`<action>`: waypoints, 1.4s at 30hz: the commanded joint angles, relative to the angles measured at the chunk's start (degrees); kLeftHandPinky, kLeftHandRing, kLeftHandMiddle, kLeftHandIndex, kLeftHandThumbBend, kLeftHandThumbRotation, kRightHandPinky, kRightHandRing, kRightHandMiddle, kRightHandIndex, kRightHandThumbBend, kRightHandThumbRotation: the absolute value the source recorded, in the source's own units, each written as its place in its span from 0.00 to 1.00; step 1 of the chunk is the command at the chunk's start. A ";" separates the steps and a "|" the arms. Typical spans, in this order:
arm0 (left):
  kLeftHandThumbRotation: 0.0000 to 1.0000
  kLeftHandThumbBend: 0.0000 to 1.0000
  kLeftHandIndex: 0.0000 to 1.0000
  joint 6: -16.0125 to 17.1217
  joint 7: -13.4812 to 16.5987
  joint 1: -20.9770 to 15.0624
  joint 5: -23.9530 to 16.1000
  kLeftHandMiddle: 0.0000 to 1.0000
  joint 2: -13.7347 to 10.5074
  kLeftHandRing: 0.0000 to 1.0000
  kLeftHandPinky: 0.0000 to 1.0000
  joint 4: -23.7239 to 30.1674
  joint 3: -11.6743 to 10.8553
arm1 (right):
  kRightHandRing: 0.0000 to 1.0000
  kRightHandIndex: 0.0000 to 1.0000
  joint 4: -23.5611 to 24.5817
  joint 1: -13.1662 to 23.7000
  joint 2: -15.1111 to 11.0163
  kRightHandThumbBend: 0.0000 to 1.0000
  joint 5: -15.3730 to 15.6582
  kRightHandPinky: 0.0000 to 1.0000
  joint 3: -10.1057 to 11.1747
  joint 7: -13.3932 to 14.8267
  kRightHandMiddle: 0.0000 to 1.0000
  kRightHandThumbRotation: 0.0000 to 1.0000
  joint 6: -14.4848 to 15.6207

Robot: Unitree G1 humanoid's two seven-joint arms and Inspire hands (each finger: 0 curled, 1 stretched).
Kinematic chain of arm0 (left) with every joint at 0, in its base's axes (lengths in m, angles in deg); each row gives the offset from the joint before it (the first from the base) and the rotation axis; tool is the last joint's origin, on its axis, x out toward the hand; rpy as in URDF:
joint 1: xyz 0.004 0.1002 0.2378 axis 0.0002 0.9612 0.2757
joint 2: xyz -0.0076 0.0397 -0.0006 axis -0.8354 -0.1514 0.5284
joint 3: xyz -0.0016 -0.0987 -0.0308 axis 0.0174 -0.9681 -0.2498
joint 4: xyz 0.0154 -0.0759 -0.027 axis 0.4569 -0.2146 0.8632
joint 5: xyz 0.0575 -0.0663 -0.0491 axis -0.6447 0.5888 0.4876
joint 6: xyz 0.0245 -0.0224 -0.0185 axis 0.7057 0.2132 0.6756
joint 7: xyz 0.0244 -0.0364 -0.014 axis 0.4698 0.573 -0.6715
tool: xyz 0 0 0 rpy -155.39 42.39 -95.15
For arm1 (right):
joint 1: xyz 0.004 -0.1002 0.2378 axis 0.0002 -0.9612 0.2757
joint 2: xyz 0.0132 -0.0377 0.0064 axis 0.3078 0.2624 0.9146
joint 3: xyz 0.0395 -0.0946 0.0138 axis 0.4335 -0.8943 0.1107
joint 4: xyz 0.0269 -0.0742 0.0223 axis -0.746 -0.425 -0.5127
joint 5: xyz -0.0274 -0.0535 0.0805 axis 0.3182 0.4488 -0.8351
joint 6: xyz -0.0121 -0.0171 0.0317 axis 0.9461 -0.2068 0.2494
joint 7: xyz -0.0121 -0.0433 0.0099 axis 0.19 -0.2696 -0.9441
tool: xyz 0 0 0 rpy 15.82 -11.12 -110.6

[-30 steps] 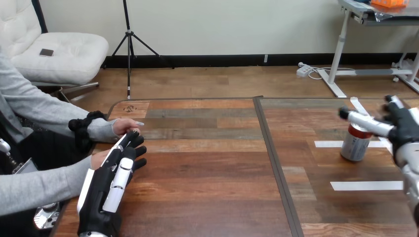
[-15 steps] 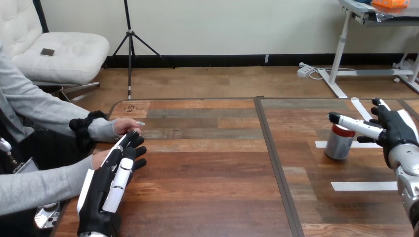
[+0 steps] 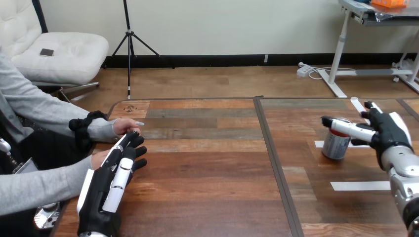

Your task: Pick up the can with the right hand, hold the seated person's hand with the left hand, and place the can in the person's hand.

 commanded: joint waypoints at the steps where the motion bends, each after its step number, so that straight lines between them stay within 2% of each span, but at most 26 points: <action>1: 0.84 0.53 0.87 0.99 0.11 -2.39 0.59 0.88 0.02 0.86 0.81 1.79 -0.09 | 0.92 1.00 0.36 2.63 0.82 1.00 1.01 0.59 -1.10 1.31 0.96 0.29 0.41; 4: 0.84 0.52 0.87 0.50 0.31 -2.13 0.51 0.88 0.02 0.86 0.81 2.32 -0.03 | 0.90 1.00 0.26 2.67 0.95 1.00 1.38 0.59 -1.36 1.37 0.93 0.29 0.56; 6: 0.84 0.53 0.87 0.28 0.42 -1.97 0.52 0.87 0.06 0.86 0.81 2.61 -0.02 | 0.81 1.00 0.31 2.60 1.00 1.00 1.61 0.52 -1.58 1.54 0.84 0.30 0.39; 8: 0.84 0.53 0.87 0.44 0.29 -1.94 0.62 0.87 0.06 0.86 0.81 2.58 -0.01 | 0.74 1.00 0.33 2.60 1.07 1.00 1.65 0.45 -1.73 1.66 0.79 0.30 0.42; 9: 0.84 0.54 0.87 0.59 0.18 -1.95 0.68 0.87 0.05 0.85 0.81 2.51 -0.01 | 0.66 1.00 0.33 2.61 1.11 1.00 1.67 0.39 -1.80 1.72 0.73 0.29 0.46; 14: 0.83 0.55 0.87 1.16 -0.43 -2.15 1.17 0.87 -0.02 0.85 0.81 1.88 -0.13 | 0.56 1.00 0.40 2.79 1.29 1.00 2.20 0.31 -2.54 2.03 0.66 0.29 1.15; 17: 0.83 0.56 0.87 1.06 -0.33 -2.12 1.23 0.87 0.02 0.85 0.81 1.95 -0.13 | 0.60 1.00 0.37 2.85 1.27 1.00 2.31 0.31 -2.72 1.46 0.71 0.28 1.41; 19: 0.83 0.56 0.87 1.11 -0.24 -2.12 1.24 0.87 0.02 0.85 0.81 1.95 -0.10 | 0.70 1.00 0.36 2.89 1.23 1.00 2.35 0.36 -2.85 1.10 0.82 0.27 1.56; 23: 0.83 0.57 0.87 1.54 -0.38 -2.22 1.17 0.87 -0.20 0.85 0.81 1.55 -0.05 | 0.81 1.00 0.22 3.03 1.18 1.00 2.97 0.43 -3.48 0.89 0.90 0.27 2.27; 25: 0.83 0.57 0.87 1.91 -0.56 -2.38 1.14 0.87 -0.37 0.85 0.80 1.12 -0.06 | 0.78 1.00 0.23 3.05 1.18 1.00 3.31 0.43 -3.70 0.94 0.87 0.28 2.44; 28: 0.83 0.58 0.87 1.76 -0.76 -2.36 1.23 0.87 -0.49 0.85 0.80 1.14 -0.04 | 0.79 1.00 0.20 3.21 1.28 1.00 3.03 0.45 -3.33 0.25 0.87 0.27 3.11; 31: 0.83 0.59 0.87 1.63 -0.66 -2.30 1.18 0.87 -0.49 0.85 0.80 1.31 -0.04 | 0.73 1.00 0.33 3.22 1.23 1.00 3.85 0.42 -4.19 0.49 0.80 0.28 3.46; 37: 0.83 0.59 0.86 1.39 0.27 -2.21 0.79 0.87 -0.18 0.85 0.80 1.76 -0.06 | 0.57 1.00 0.44 3.10 1.47 1.00 3.46 0.34 -4.09 0.66 0.67 0.28 3.96; 40: 0.83 0.58 0.86 1.23 0.47 -2.17 0.82 0.87 -0.12 0.85 0.80 1.91 -0.04 | 0.53 1.00 0.51 2.93 1.52 1.00 3.58 0.31 -4.26 0.77 0.64 0.27 3.82; 42: 0.83 0.57 0.86 1.17 0.42 -2.15 0.93 0.87 -0.13 0.85 0.80 1.97 0.00 | 0.56 1.00 0.52 2.89 1.49 1.00 3.86 0.32 -4.54 0.78 0.67 0.28 3.81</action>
